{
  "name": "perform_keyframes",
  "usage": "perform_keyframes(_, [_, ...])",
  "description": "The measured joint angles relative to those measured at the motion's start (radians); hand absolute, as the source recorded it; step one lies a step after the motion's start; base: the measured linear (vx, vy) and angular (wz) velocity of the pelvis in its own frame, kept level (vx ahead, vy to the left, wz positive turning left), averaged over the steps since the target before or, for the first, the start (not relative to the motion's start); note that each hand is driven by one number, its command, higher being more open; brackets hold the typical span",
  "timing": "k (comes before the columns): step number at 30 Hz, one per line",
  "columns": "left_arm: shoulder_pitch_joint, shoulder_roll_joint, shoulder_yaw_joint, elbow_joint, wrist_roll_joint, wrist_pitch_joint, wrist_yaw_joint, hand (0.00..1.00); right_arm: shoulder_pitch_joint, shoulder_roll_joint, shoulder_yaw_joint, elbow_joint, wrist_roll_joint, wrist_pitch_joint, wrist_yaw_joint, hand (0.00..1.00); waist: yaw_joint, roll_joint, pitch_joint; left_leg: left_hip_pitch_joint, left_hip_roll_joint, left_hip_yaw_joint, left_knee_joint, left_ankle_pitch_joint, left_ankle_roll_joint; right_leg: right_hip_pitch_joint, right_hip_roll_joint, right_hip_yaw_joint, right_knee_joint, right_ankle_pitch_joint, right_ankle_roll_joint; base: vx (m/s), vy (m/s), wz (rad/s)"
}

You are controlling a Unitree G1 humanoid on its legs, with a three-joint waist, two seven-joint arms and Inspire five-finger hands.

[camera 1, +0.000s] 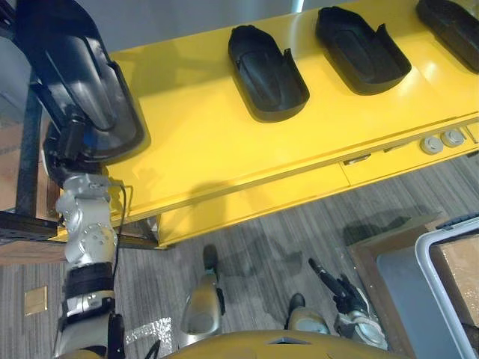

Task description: Walk over and take three plastic housings, then place them on the shelf

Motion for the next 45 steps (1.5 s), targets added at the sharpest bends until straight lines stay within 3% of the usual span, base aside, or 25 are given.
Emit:
perform_keyframes(10, [-0.066,0.068,-0.033,0.025,-0.044,0.149,-0.075,0.0,-0.059,-0.004,0.007,0.001,0.009,0.001,0.002,1.0,0.0,-0.006,0.014,0.026,0.016,0.008,-0.004,-0.006,-0.007,0.025,0.017,0.008,0.003,-0.001,-0.003,0.02,-0.039,0.01])
perform_keyframes(15, [-0.093,0.094,-0.061,0.023,-0.047,0.194,-0.09,0.0,-0.057,-0.004,0.021,0.001,0.017,0.006,0.011,1.0,-0.001,-0.013,0.032,0.037,0.017,0.017,-0.005,-0.027,-0.011,0.028,0.014,0.022,-0.005,-0.008,-0.014,-0.05,0.005,-0.11])
perform_keyframes(24, [-0.093,0.093,-0.071,-0.032,-0.146,0.199,-0.064,0.0,-0.059,0.001,0.022,0.001,0.018,0.021,0.013,1.0,0.003,-0.046,0.05,0.05,0.005,-0.008,-0.004,-0.018,-0.011,0.068,0.013,-0.009,-0.011,-0.017,-0.03,0.02,-0.023,0.1])
perform_keyframes(29, [-0.091,0.091,-0.09,-0.032,-0.151,0.188,-0.052,0.0,-0.084,-0.006,0.021,0.006,0.02,0.02,0.009,1.0,0.003,-0.043,0.054,0.06,0.008,-0.01,0.0,-0.017,-0.012,0.043,0.009,0.002,0.06,-0.024,-0.039,0.01,-0.017,0.04])
perform_keyframes(31, [-0.102,0.092,-0.092,-0.061,-0.152,0.169,-0.049,0.0,-0.119,-0.018,0.02,0.011,0.047,0.019,0.009,1.0,0.003,-0.042,0.081,0.05,0.01,-0.008,0.001,-0.013,-0.009,0.004,0.005,0.01,0.115,-0.032,-0.047,-0.05,0.005,-0.06])
perform_keyframes(36, [-0.171,0.098,-0.089,-0.113,-0.156,0.142,-0.049,0.0,-0.181,-0.041,0.017,0.015,0.067,0.016,0.011,1.0,0.006,-0.052,0.144,-0.005,-0.005,-0.01,0.0,0.006,-0.001,-0.071,-0.015,0.024,0.17,-0.073,-0.029,-0.1,0.023,0.02])
perform_keyframes(45, [-0.173,0.101,-0.094,-0.135,-0.156,0.153,-0.041,0.0,-0.181,-0.041,0.005,0.042,0.088,0.015,0.01,1.0,0.001,-0.039,0.163,-0.018,-0.005,-0.028,-0.003,0.021,-0.002,-0.081,-0.014,0.015,0.188,-0.09,-0.013,-0.05,-0.003,0.04])
